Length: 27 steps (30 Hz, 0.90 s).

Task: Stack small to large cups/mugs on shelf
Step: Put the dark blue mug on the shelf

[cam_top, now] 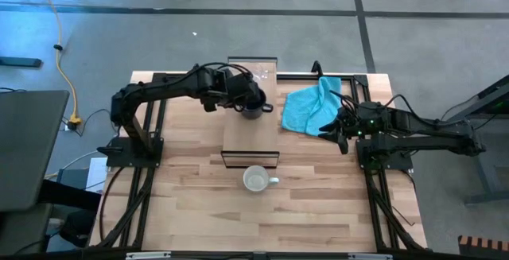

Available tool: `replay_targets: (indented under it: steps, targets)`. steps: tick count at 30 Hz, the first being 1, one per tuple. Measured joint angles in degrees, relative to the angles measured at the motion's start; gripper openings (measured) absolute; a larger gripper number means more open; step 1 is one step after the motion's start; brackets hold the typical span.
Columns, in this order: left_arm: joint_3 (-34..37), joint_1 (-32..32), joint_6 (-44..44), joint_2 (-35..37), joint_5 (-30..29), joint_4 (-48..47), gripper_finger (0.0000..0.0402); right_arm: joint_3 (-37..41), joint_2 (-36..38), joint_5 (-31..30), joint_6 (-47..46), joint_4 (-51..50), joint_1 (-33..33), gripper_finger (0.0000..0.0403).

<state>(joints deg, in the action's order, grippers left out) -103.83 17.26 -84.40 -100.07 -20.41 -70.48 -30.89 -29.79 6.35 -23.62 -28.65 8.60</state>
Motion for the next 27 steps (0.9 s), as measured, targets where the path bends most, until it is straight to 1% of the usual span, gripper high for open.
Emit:
replay_targets:
  steps: [10, 16, 27]
  targets:
    - [0.0, 0.0, 0.1, 0.1, -1.3, -1.3, 0.0008, 0.0, 0.0, 0.0, 0.0, -0.7, 0.0, 0.0137]
    - [0.0, 0.0, -1.7, 0.1, -2.1, -1.7, 0.0008, 0.0, 0.0, -0.1, 0.0, -0.7, 0.0, 0.0137]
    - [0.0, 0.0, -3.3, -1.5, -1.3, -1.4, 0.0008, 0.0, 0.0, -0.1, 0.1, -1.4, 0.0, 0.0137]
